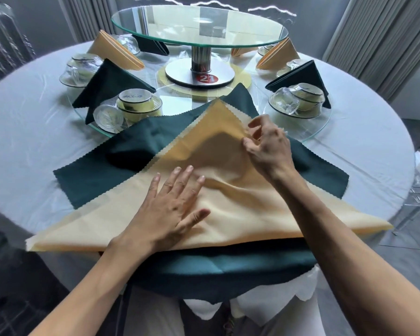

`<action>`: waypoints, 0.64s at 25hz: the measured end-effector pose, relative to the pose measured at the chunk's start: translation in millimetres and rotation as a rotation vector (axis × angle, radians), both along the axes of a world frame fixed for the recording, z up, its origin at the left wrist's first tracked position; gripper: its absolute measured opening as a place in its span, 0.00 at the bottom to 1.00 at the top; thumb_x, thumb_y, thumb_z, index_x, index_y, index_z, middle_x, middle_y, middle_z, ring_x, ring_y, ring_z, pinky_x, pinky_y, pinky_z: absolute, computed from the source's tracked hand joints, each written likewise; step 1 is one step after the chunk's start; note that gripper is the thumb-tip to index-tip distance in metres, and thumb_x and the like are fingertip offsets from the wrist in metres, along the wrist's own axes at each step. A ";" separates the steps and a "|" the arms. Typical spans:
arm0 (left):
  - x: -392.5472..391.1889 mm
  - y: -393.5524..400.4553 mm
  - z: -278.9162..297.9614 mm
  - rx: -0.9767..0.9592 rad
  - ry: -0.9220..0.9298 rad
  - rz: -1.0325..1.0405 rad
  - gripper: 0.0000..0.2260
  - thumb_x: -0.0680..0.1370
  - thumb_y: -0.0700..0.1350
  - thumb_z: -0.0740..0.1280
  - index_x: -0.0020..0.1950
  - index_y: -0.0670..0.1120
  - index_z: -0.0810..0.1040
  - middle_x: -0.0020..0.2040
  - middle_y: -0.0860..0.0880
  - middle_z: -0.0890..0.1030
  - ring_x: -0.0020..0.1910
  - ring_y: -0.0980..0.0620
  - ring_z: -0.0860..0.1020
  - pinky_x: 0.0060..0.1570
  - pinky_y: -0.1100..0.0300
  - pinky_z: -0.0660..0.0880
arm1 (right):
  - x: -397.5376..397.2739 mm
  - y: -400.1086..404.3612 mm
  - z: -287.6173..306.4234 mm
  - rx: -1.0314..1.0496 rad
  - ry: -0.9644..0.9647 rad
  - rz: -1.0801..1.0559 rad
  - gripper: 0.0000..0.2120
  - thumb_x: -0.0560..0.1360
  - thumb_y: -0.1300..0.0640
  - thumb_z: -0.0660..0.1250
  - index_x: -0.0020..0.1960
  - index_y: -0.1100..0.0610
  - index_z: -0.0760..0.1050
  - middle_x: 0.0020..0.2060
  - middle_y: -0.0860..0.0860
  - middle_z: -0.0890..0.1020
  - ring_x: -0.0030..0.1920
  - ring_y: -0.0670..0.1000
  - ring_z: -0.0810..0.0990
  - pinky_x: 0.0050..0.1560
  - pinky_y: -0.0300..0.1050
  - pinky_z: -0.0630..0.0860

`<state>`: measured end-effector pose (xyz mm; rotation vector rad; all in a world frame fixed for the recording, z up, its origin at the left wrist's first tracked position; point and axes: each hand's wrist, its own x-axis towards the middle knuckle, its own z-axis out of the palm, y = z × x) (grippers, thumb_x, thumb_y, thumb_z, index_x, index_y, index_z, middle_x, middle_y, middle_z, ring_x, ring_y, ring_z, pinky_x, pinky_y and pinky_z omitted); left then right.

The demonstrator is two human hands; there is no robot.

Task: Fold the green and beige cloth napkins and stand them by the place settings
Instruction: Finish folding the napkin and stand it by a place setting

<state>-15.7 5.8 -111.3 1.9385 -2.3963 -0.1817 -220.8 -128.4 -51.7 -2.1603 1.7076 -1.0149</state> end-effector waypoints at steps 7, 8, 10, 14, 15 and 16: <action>-24.2 32.7 1.8 -0.141 -0.105 -0.137 0.34 0.77 0.69 0.51 0.77 0.50 0.66 0.76 0.46 0.67 0.76 0.46 0.65 0.73 0.41 0.61 | 6.1 -21.4 21.5 0.037 -0.160 0.003 0.12 0.74 0.60 0.67 0.56 0.55 0.74 0.40 0.48 0.80 0.44 0.52 0.80 0.50 0.48 0.77; -26.6 34.2 -1.6 -0.151 -0.087 -0.143 0.32 0.76 0.66 0.55 0.76 0.50 0.68 0.74 0.46 0.70 0.74 0.45 0.68 0.73 0.43 0.61 | 7.7 -24.7 23.6 0.040 -0.161 -0.009 0.12 0.73 0.60 0.67 0.57 0.54 0.74 0.40 0.48 0.80 0.44 0.51 0.80 0.49 0.46 0.76; -31.1 36.3 -5.3 -0.175 -0.069 -0.158 0.28 0.75 0.58 0.58 0.73 0.50 0.71 0.72 0.47 0.74 0.71 0.45 0.72 0.73 0.45 0.64 | 9.0 -30.8 26.5 0.050 -0.141 -0.021 0.13 0.73 0.59 0.68 0.57 0.54 0.74 0.42 0.49 0.81 0.44 0.51 0.79 0.48 0.42 0.74; -34.8 40.4 -2.8 -0.237 -0.068 -0.226 0.19 0.79 0.50 0.56 0.67 0.50 0.76 0.69 0.48 0.77 0.67 0.44 0.76 0.68 0.46 0.70 | 3.6 -33.1 32.1 0.069 -0.173 0.037 0.11 0.72 0.60 0.68 0.55 0.54 0.76 0.38 0.48 0.78 0.39 0.47 0.77 0.44 0.41 0.74; -33.9 43.2 -2.1 -0.246 -0.055 -0.237 0.19 0.80 0.50 0.55 0.66 0.51 0.77 0.69 0.48 0.77 0.67 0.45 0.76 0.68 0.46 0.71 | 1.3 -31.8 32.4 0.069 -0.182 0.054 0.10 0.73 0.60 0.69 0.53 0.53 0.76 0.37 0.46 0.77 0.38 0.45 0.76 0.42 0.39 0.73; -33.2 47.0 -1.5 -0.254 -0.047 -0.244 0.18 0.80 0.51 0.55 0.66 0.51 0.77 0.69 0.49 0.77 0.67 0.45 0.76 0.67 0.47 0.72 | -0.8 -30.2 32.0 0.068 -0.178 0.068 0.10 0.73 0.60 0.69 0.52 0.52 0.75 0.37 0.45 0.76 0.37 0.43 0.75 0.40 0.37 0.72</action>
